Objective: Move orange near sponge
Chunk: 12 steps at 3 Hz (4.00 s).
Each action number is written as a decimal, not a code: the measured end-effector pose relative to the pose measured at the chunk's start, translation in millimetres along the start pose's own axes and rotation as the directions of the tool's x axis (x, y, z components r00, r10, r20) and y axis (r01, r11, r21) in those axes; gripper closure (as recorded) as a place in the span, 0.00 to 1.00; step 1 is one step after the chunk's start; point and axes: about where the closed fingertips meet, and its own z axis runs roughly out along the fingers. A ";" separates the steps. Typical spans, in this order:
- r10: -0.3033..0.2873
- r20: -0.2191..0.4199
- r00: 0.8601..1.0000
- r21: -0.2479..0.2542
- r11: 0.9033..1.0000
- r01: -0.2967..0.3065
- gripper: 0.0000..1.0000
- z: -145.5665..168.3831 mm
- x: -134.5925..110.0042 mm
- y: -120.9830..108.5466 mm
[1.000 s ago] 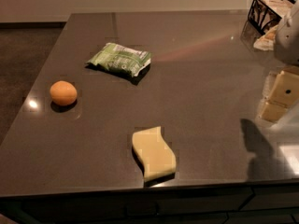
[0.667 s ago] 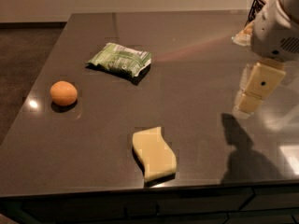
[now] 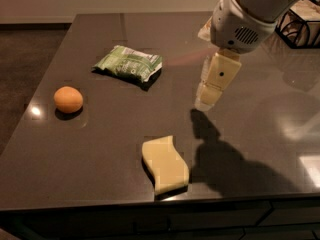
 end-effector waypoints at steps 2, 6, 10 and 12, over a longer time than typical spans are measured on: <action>-0.055 0.121 0.991 -0.043 0.997 0.061 0.00 61.8 -90.8 2.3; -0.061 0.206 0.977 -0.149 0.984 0.093 0.00 189.0 -223.4 11.4; -0.108 0.168 0.980 -0.189 0.972 0.140 0.40 242.1 -258.5 14.1; -0.126 0.214 0.969 -0.184 0.969 0.167 0.86 209.4 -239.4 5.4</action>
Offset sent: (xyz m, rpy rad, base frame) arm 0.0321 0.1710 -0.0455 0.1693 0.0142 0.1439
